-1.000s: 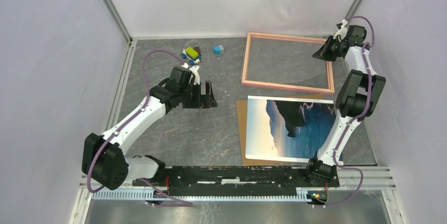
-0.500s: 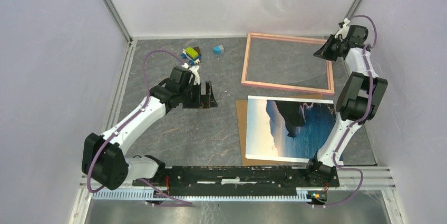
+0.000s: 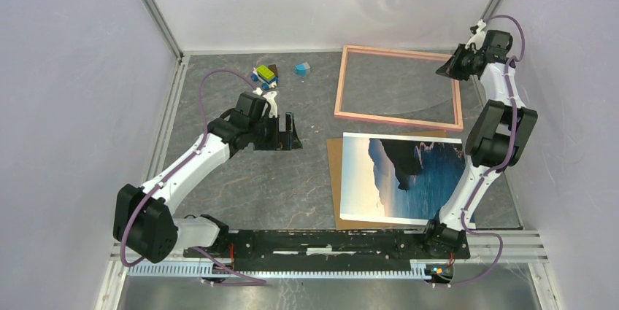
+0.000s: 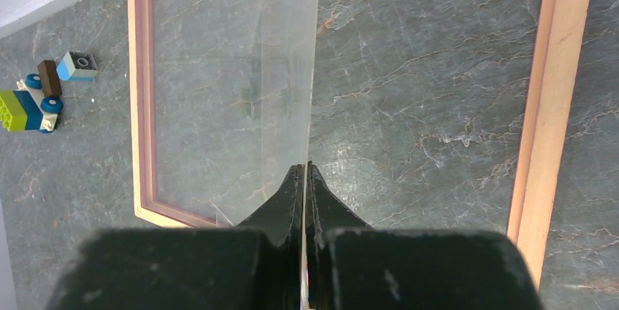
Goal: Put the photo into the frame
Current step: Place the photo frame item in the photo frame.
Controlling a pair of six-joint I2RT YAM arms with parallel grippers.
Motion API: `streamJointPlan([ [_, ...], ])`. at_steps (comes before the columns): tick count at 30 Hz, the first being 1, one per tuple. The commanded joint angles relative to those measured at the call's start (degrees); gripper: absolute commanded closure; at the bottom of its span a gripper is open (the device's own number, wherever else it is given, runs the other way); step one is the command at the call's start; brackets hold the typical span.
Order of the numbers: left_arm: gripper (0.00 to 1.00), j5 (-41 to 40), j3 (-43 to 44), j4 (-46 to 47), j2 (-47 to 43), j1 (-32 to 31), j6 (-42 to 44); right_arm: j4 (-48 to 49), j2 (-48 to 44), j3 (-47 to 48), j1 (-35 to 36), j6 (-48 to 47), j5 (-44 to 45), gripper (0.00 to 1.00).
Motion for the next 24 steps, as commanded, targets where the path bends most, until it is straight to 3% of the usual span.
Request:
streamJointPlan([
  [1,0.01,0.75,0.24,1.76,-0.46,-0.15,1.88,-0.46,0.59,3.22,-0.37,-1.76,0.1,1.0],
  [24,0.0,1.25,0.59,1.83,-0.2,-0.12,1.88,-1.66,1.98,3.98,-1.22,-2.73,-0.72,1.0],
])
